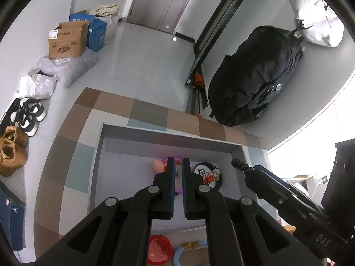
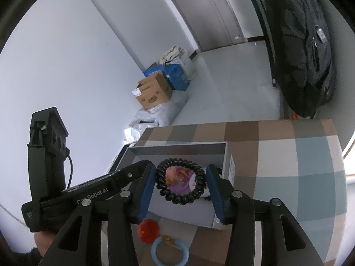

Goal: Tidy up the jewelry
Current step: 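Carry the bracelet over the grey box with the right gripper, then open the right gripper to drop the bracelet into the box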

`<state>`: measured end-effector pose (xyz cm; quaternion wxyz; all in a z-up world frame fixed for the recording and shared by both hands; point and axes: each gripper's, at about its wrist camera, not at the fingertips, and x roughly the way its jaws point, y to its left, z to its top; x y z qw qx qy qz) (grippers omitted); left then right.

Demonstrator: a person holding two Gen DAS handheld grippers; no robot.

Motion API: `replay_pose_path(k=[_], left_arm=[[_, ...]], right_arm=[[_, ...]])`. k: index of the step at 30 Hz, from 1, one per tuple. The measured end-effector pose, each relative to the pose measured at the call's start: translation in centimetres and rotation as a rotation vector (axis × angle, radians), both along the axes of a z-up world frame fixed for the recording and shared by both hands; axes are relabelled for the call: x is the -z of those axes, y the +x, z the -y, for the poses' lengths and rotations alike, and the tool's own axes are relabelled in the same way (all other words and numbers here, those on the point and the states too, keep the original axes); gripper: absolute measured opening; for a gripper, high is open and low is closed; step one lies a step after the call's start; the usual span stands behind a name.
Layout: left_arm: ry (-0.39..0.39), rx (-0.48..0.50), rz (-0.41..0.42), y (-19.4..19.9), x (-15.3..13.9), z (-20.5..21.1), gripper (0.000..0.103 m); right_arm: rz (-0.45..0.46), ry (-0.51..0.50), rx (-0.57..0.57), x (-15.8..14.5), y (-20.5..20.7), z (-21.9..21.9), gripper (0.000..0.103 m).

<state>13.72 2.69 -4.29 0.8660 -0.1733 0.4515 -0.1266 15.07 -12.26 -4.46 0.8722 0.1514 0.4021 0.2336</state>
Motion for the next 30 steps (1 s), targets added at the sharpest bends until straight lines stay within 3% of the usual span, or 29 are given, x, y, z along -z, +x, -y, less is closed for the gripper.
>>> replay_pose_path(k=[3, 6, 8, 11, 20, 24, 30], left_arm=[[-0.047, -0.004, -0.004, 0.2, -0.1, -0.3, 0.002], [-0.074, -0.006, -0.017, 0.4, -0.1, -0.6, 0.019], [-0.066, -0.022, -0.01, 0.2, -0.3, -0.7, 0.036], [-0.073, -0.03, 0.007, 0.0, -0.6, -0.6, 0.046], [0.0, -0.047, 0.014, -0.2, -0.6, -0.4, 0.059], [0.068, -0.04, 0.027, -0.7, -0.7, 0.0, 0.06], [0.09, -0.059, 0.033, -1.6, -1.0, -0.5, 0.061]], right_arm=[[0.009, 0.01, 0.002, -0.2, -0.2, 0.1, 0.054], [0.029, 0.021, 0.008, -0.6, -0.4, 0.4, 0.057], [0.048, 0.022, 0.024, -1.0, -0.6, 0.8, 0.061], [0.059, 0.037, 0.048, -1.2, -0.6, 1.5, 0.069], [0.058, 0.035, 0.083, -1.4, -0.5, 2.2, 0.082], [0.067, 0.016, 0.077, -1.5, -0.8, 2.0, 0.088], [0.085, -0.017, 0.074, -1.7, -1.6, 1.9, 0.097]])
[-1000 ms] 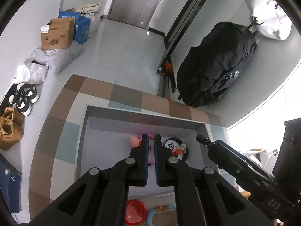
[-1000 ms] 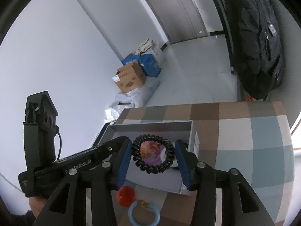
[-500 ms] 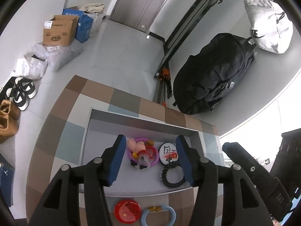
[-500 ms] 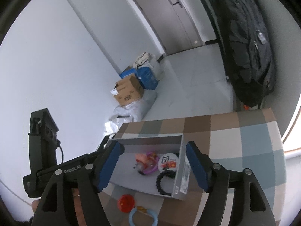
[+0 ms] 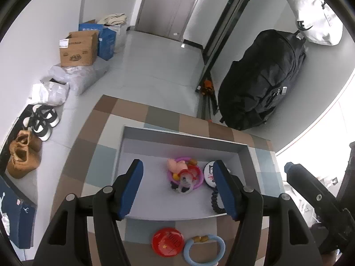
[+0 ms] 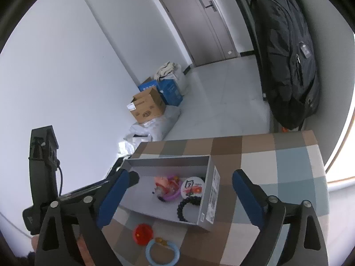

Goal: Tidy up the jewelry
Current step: 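Open the right gripper to drop the bracelet into the box, then lower the right gripper and grasp the blue ring with white trinket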

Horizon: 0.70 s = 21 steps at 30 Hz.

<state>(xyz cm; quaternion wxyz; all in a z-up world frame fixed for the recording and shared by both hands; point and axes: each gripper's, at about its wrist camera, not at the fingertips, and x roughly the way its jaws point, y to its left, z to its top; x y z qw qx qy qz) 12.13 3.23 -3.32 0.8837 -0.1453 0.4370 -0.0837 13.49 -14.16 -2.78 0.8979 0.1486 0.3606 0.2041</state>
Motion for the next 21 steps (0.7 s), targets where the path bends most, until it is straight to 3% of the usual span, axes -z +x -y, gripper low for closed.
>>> replay_pose_path(k=[5, 16, 19, 21], left_arm=[[0.027, -0.032, 0.037, -1.2, -0.6, -0.2, 0.073], [0.123, -0.066, 0.095, -3.9, -1.4, 0.0, 0.076], [0.132, -0.08, 0.1, -4.5, -1.5, -0.3, 0.084], [0.126, -0.091, 0.105, -5.1, -1.4, -0.5, 0.085]], right_arm=[[0.008, -0.025, -0.006, 0.1, -0.8, -0.2, 0.1], [0.026, -0.09, -0.039, 0.4, -2.9, -1.1, 0.103], [0.022, -0.105, -0.043, 0.6, -3.4, -1.2, 0.103], [0.021, -0.119, -0.046, 0.8, -3.9, -1.2, 0.103]])
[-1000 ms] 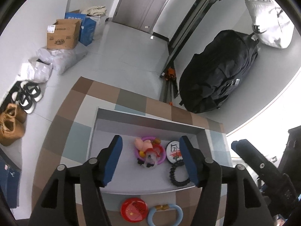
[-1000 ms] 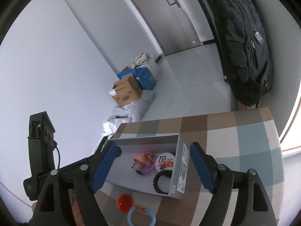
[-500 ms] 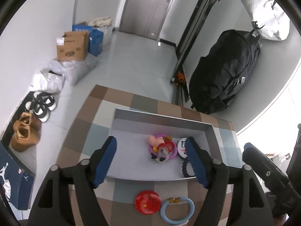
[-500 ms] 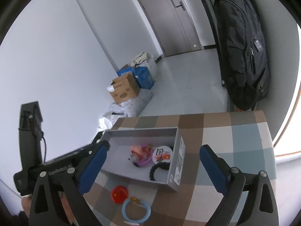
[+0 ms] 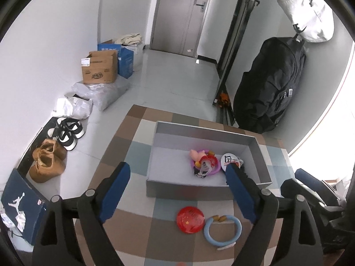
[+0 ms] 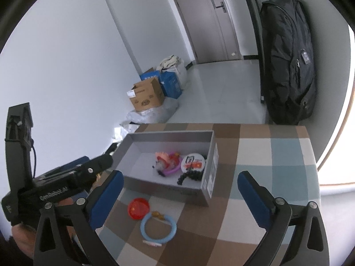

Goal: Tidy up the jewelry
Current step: 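Lower the right gripper and grasp the blue ring with white trinket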

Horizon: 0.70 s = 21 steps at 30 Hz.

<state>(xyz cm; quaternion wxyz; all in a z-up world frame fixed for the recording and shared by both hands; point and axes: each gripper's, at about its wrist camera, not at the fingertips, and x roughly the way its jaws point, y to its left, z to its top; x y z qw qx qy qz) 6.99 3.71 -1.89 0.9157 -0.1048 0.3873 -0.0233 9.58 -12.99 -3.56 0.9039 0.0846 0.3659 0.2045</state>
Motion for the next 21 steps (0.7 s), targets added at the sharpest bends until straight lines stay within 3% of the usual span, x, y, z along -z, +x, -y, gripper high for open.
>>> replay_pose_path(k=[21], left_arm=[[-0.029, -0.041, -0.071, -2.9, 2.2, -1.9, 0.085]], right_arm=[[-0.063, -0.116, -0.094, 3.7, -3.4, -2.0, 0.103]])
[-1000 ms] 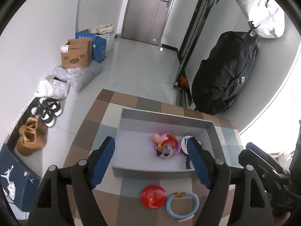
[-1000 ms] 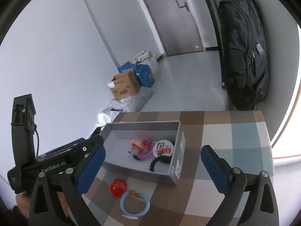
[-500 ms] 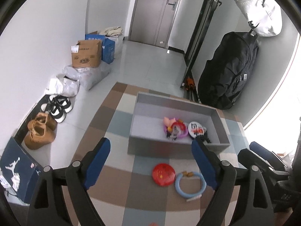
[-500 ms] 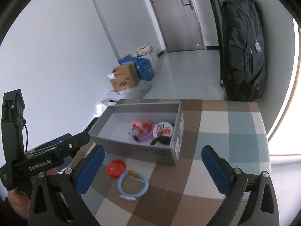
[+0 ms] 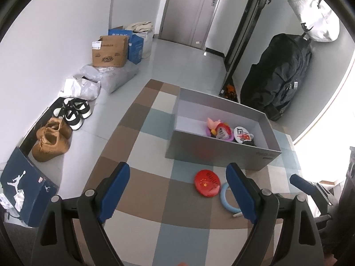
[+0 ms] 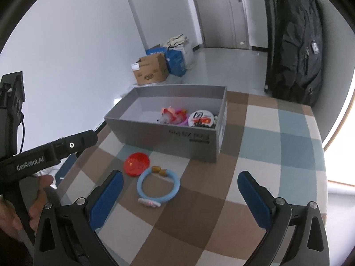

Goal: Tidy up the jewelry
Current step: 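Lower the right gripper and grasp the blue ring with white trinket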

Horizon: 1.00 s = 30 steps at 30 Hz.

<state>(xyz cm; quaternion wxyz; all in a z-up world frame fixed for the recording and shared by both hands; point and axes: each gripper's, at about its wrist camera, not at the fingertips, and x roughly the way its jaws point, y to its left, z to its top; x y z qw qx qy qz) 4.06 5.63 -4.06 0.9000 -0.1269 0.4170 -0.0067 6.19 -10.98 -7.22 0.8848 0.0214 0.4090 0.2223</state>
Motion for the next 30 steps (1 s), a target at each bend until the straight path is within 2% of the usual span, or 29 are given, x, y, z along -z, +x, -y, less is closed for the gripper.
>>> replay_pose_path(k=[4, 11, 20, 30], left_arm=[[-0.016, 0.0, -0.004, 0.0, 0.2, -0.3, 0.085], [0.015, 0.0, 0.001, -0.2, 0.3, -0.3, 0.085], [0.017, -0.012, -0.017, 0.1, 0.8, -0.8, 0.085], [-0.005, -0.03, -0.03, 0.3, 0.9, -1.6, 0.085]], right_arm=[[-0.001, -0.003, -0.011, 0.3, -0.2, -0.3, 0.103], [-0.016, -0.029, -0.051, 1.1, -0.3, -1.3, 0.103], [-0.037, -0.047, -0.095, 2.0, -0.3, -2.6, 0.102], [-0.02, -0.122, -0.142, 2.7, -0.7, -4.4, 0.096]])
